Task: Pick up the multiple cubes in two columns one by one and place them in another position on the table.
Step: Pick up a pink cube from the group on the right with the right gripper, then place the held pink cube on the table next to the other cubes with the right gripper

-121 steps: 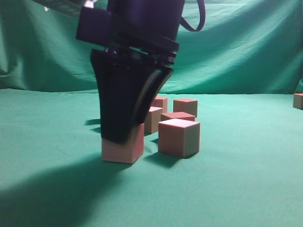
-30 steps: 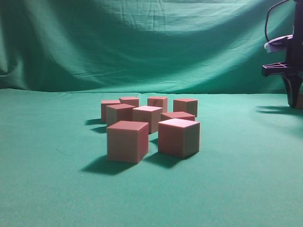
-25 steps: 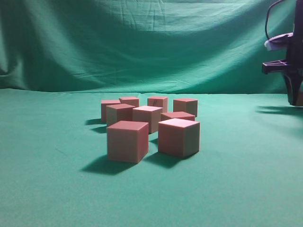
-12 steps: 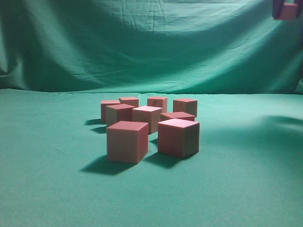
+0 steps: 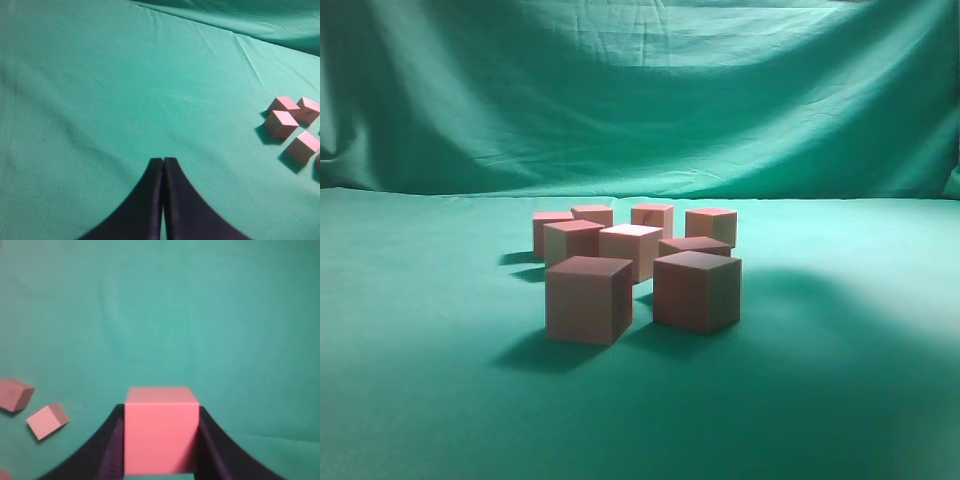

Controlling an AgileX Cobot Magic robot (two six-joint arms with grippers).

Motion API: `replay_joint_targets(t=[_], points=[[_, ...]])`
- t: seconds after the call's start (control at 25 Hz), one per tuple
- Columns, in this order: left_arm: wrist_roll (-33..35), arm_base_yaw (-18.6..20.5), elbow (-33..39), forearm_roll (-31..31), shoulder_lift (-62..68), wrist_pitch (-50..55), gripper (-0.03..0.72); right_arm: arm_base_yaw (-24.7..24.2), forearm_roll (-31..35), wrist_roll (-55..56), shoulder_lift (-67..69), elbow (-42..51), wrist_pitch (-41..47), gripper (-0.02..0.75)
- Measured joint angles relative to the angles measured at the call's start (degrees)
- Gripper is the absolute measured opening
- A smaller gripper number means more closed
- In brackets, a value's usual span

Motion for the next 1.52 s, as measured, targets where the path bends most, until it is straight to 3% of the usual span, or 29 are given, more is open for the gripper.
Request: replay_joint_targets(t=[0.56,1.12,1.36,1.52], points=[[0.0,0.0,0.0,0.0,0.0,0.0,0.0,16.78,0.74,-0.11,-12.92,15.91,-0.15,0.275],[0.0,0.0,0.0,0.0,0.0,0.0,0.0,36.65,3.58,-5.99,-8.28,22.24,-7.84,0.275],[0.0,0.0,0.0,0.0,0.0,0.0,0.0,41.32,3.66,-5.99,0.21,22.46,-9.74,0.275],[0.0,0.0,0.0,0.0,0.0,0.0,0.0,41.9,3.8,-5.99,3.45,22.46,-12.63,0.275]])
